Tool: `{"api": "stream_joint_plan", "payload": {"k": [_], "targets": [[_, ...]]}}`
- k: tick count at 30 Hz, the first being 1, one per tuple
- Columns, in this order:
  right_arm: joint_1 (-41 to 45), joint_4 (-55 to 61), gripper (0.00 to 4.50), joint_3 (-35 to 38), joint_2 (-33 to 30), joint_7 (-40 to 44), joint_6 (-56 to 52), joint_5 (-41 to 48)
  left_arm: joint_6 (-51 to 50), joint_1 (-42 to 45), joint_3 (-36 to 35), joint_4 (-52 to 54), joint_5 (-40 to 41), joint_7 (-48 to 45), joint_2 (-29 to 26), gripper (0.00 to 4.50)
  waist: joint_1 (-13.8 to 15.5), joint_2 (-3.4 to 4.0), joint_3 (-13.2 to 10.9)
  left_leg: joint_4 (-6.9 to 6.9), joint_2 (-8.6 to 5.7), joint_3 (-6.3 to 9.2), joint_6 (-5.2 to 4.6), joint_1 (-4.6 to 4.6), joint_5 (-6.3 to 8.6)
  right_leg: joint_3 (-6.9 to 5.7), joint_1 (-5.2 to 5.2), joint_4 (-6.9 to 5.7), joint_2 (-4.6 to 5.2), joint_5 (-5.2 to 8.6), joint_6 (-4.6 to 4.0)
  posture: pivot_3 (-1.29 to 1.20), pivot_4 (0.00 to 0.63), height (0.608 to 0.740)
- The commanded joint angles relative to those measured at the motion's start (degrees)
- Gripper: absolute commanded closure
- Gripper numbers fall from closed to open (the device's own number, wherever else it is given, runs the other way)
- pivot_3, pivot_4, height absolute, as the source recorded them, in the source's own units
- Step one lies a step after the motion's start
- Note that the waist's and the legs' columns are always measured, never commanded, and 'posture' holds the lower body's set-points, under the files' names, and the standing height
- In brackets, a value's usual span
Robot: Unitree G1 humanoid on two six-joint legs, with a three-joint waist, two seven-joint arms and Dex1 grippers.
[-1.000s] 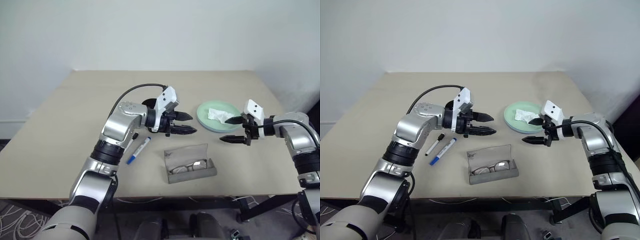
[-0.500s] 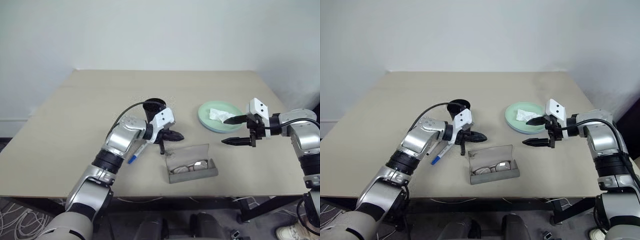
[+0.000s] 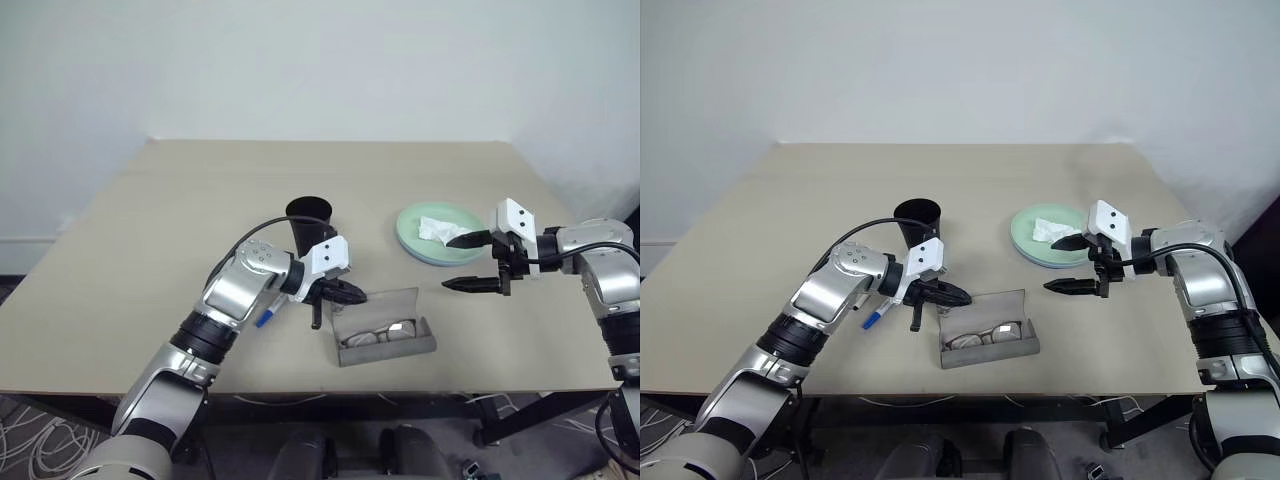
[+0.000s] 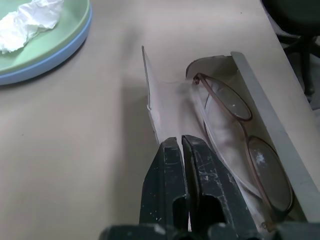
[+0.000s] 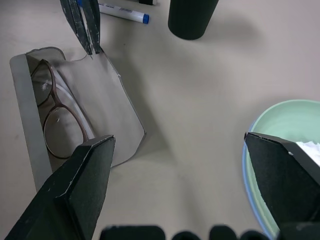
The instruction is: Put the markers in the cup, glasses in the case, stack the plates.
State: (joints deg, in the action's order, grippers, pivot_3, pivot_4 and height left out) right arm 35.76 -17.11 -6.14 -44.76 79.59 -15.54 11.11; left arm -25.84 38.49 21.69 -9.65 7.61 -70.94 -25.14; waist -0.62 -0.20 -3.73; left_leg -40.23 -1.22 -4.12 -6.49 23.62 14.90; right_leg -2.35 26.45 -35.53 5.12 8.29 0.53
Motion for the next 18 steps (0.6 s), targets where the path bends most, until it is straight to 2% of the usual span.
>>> {"api": "stream_joint_plan", "payload": {"k": [1, 5, 10, 18], "targets": [[0.9, 1.9, 0.00, 0.9, -1.0, -0.4, 0.6, 0.2, -0.2, 2.4, -2.7, 0.3, 1.4, 1.7, 0.9, 4.47, 0.1, 0.00, 0.0, 0.00, 0.00, 0.01, 0.00, 0.00, 0.00, 0.00, 0.00, 0.00, -0.01, 0.00, 0.00, 0.00, 0.000, 0.738], [0.9, 1.6, 0.00, 0.5, -0.6, -1.0, 0.6, -0.1, 2.4, 3.6, -3.2, -7.3, -0.7, 5.7, 2.7, 4.47, 0.8, 0.00, 0.0, -0.01, 0.01, 0.00, 0.00, -0.01, -0.01, 0.00, 0.00, -0.01, -0.04, 0.00, 0.00, 0.00, 0.000, 0.738], [1.1, 1.4, 0.00, 0.3, -0.3, -1.5, 0.5, -0.3, 4.9, 3.2, -2.2, -11.9, -2.4, 7.9, 4.3, 4.47, 1.1, -0.01, 0.0, -0.01, 0.01, -0.02, -0.01, -0.01, -0.01, 0.01, -0.01, 0.00, -0.04, 0.00, 0.00, 0.00, 0.000, 0.738], [1.1, 1.5, 0.00, 0.0, -0.3, -2.3, 0.5, -0.3, 3.9, 0.3, -1.3, -7.9, -1.2, 4.3, 4.3, 4.47, 1.1, -0.01, 0.0, 0.00, 0.00, 0.00, -0.02, 0.01, 0.02, -0.01, 0.00, 0.01, 0.00, 0.00, 0.00, 0.00, 0.000, 0.738]]}}
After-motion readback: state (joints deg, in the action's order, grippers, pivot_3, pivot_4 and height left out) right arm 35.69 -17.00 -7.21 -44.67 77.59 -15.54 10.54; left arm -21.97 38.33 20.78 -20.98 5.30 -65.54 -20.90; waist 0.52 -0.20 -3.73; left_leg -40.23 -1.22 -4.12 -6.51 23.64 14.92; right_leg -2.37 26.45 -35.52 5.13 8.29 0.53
